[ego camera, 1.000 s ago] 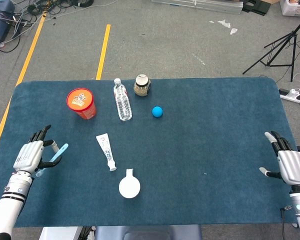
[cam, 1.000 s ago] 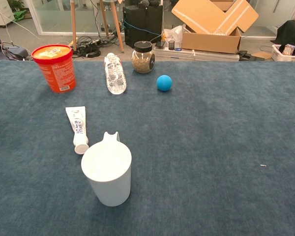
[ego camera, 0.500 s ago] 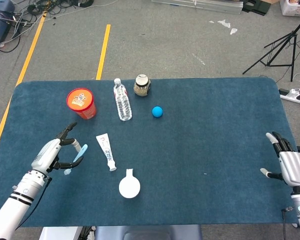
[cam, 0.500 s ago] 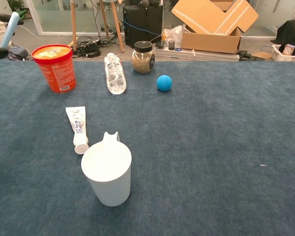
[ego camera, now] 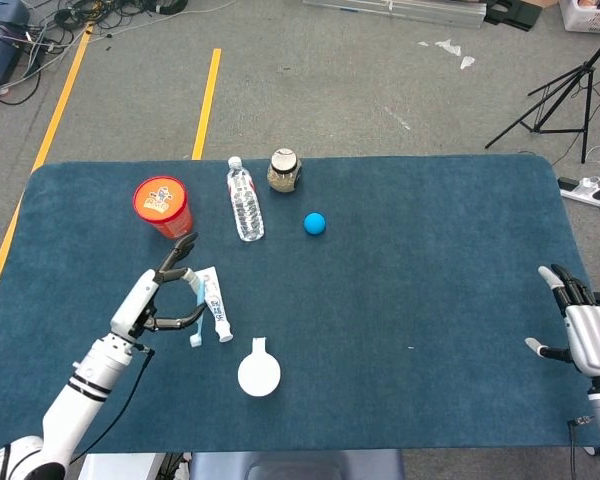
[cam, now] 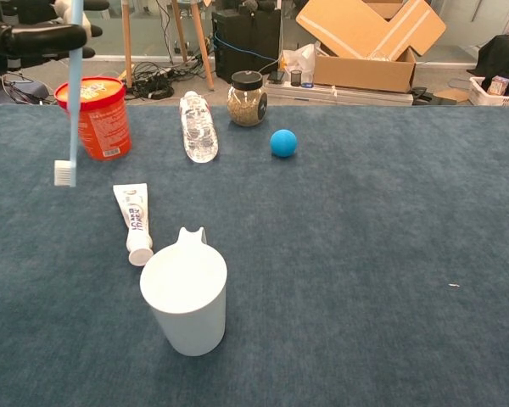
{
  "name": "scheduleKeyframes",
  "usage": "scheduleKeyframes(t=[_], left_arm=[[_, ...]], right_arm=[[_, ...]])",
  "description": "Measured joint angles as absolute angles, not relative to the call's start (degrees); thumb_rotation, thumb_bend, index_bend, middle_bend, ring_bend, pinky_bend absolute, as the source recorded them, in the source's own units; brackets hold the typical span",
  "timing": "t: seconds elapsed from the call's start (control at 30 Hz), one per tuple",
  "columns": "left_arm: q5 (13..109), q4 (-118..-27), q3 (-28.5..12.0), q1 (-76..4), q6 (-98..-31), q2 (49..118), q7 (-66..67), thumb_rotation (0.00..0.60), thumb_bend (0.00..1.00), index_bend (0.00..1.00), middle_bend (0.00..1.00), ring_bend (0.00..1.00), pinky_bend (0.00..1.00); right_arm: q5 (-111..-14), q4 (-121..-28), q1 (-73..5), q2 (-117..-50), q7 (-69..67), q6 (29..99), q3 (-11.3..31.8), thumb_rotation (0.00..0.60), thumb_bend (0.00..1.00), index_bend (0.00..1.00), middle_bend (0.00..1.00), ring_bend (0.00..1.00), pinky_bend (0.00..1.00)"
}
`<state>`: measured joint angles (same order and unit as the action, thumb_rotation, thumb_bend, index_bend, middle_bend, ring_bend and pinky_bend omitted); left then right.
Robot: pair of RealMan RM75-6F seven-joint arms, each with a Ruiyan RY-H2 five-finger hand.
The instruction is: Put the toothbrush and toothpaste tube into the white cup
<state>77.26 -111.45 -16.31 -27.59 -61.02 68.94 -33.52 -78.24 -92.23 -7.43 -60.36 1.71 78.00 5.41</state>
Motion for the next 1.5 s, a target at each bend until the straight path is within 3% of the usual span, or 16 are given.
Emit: scheduleKeyframes(t=[0.57,0.97,1.5], left_arm=[[76.1,-109.2,-13.2,-28.7,-64.6,79.5,-29.2,0.6,0.43,0.67,0.03,0.0,0.0],[79.2,-110.6,-10.4,-28.4,-65.3,81.9,-28.2,0.6,0.43,0.67,0.03,0.0,0.0],[78.1,-107.3,-10.7,-30.4,-64.0,87.7,-26.9,0.6,0.43,0.68,0.03,0.0,0.0]], right_arm=[[-78.1,-92.0,-7.5,-59.7,-0.2,77.3,5.5,0.6,0.0,0.12,0.1,0.15,0.57],[-78.0,-92.0,-7.5,-59.5,-0.3,77.1,5.6,0.6,0.0,0.12,0.1,0.15,0.57],[-78.0,-92.1,-7.3,-59.2,-1.2,77.4,5.7,0.6,0.0,0.12,0.1,0.15,0.57]])
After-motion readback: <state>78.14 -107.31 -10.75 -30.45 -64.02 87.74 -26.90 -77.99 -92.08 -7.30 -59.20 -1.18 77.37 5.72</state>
